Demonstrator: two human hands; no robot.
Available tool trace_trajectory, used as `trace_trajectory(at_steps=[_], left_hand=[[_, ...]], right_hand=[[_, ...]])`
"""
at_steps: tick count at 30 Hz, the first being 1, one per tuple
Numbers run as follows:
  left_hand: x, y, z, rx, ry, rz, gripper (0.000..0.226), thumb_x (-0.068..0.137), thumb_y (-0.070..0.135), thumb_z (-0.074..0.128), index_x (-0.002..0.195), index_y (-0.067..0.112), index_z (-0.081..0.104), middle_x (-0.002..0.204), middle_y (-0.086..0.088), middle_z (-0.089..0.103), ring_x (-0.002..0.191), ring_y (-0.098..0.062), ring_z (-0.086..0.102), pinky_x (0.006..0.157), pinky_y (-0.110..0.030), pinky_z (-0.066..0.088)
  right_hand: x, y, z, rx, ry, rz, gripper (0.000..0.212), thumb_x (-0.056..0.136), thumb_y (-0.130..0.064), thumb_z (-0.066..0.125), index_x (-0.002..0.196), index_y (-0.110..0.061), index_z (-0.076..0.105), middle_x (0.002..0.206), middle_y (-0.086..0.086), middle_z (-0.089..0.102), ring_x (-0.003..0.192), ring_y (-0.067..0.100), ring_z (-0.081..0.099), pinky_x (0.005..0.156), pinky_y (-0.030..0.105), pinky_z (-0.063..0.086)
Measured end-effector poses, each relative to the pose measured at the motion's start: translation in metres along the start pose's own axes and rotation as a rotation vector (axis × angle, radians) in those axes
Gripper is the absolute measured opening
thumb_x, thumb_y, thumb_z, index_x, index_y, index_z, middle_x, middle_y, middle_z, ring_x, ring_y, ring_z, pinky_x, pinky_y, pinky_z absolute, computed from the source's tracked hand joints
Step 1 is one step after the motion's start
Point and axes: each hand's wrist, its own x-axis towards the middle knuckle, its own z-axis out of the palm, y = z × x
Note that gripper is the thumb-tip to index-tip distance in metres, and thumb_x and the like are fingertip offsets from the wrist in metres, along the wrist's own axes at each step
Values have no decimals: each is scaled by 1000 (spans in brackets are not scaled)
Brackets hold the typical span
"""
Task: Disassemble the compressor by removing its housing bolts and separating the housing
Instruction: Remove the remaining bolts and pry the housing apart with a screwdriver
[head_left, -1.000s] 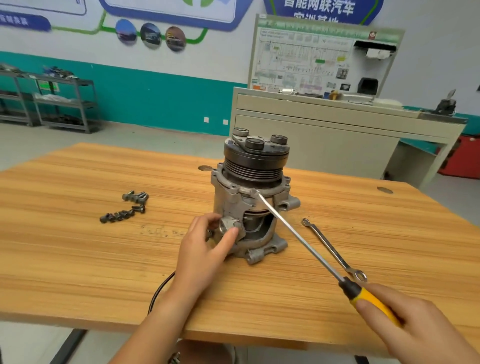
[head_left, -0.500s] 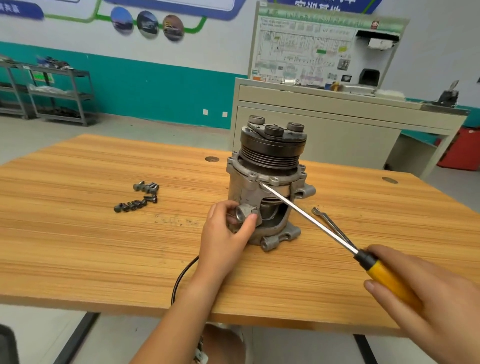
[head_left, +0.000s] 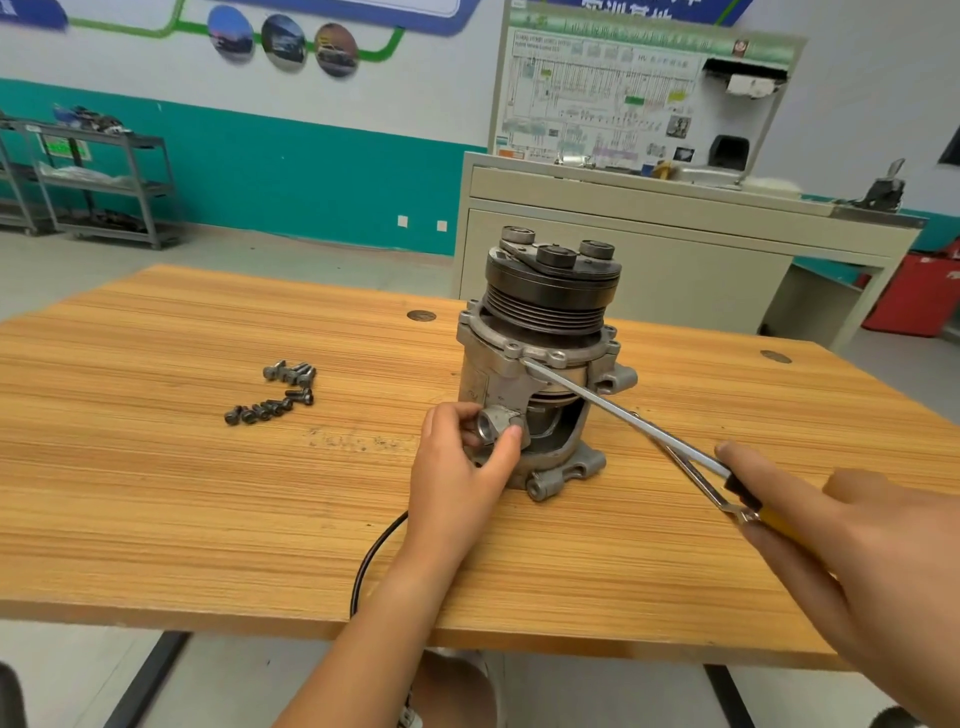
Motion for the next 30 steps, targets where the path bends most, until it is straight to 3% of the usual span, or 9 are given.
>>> trace_trajectory(at_steps=[3, 8, 11, 13, 19, 22, 24, 27, 30], left_hand=[[1, 0, 1, 22, 14, 29, 30, 80, 34, 65, 101, 23, 47, 91, 12, 47, 78, 11, 47, 63, -3, 37], [0, 0, 2, 19, 19, 42, 29, 80, 34, 64, 100, 23, 46, 90, 11, 46, 75, 10, 47, 62, -6, 39], [-1, 0, 3, 22, 26, 45, 29, 81, 32, 65, 100, 22, 46, 91, 12, 45, 76, 12, 47, 63, -5, 39], [-1, 1, 4, 19, 30, 45, 29, 81, 30, 65, 101, 21, 46, 92, 13, 45, 77, 13, 47, 63, -4, 39], [-2, 1, 3, 9, 29, 35, 29, 81, 31, 65, 101, 22, 46, 93, 13, 47, 78, 14, 47, 63, -3, 39], [-2, 1, 3, 9, 32, 34, 29, 80, 31, 65, 101, 22, 47, 94, 13, 47, 79, 13, 47, 64, -3, 38], [-2, 1, 3, 9, 33, 30, 29, 80, 32, 65, 101, 22, 47, 94, 12, 48, 80, 12, 47, 64, -3, 38], [-2, 0, 3, 4, 29, 29, 28, 80, 30, 66, 100, 23, 47, 94, 11, 49, 80, 12, 47, 64, -1, 36], [-2, 0, 3, 3, 35, 28, 28, 80, 30, 66, 99, 24, 47, 93, 11, 50, 80, 12, 47, 65, -2, 37]], right_hand=[[7, -1, -6, -41, 9, 4, 37, 80, -19, 44, 106, -9, 68, 41, 8, 36, 23, 27, 33, 31, 42, 42], [1, -1, 1, 11, 13, 16, 36, 85, -28, 42, 105, -12, 67, 42, 4, 38, 23, 28, 34, 28, 36, 40], [-9, -4, 21, 56, 27, 38, 66, 94, -48, 14, 106, -13, 69, 45, 4, 41, 25, 30, 39, 34, 22, 31], [-13, -8, 28, 91, 44, 65, 70, 94, -49, 10, 107, -14, 69, 47, 3, 43, 26, 29, 41, 41, 15, 20], [-20, -19, 46, 166, 43, 143, 67, 94, -50, 12, 112, -18, 68, 53, 5, 51, 29, 27, 45, 32, 19, 26], [-23, -28, 57, 220, 49, 178, 67, 95, -49, 13, 113, -15, 67, 50, 4, 48, 28, 24, 43, 37, 16, 19], [-25, -33, 60, 249, 7, 200, 60, 96, -48, 20, 112, -14, 67, 49, 3, 46, 27, 23, 41, 36, 16, 19], [-23, -24, 52, 205, 16, 197, 34, 83, -34, 61, 111, -17, 68, 50, 3, 50, 29, 25, 46, 29, 22, 28], [-11, -1, 24, 161, 31, 140, 32, 83, -36, 58, 114, -32, 60, 48, -3, 48, 32, 25, 49, 25, 33, 38]])
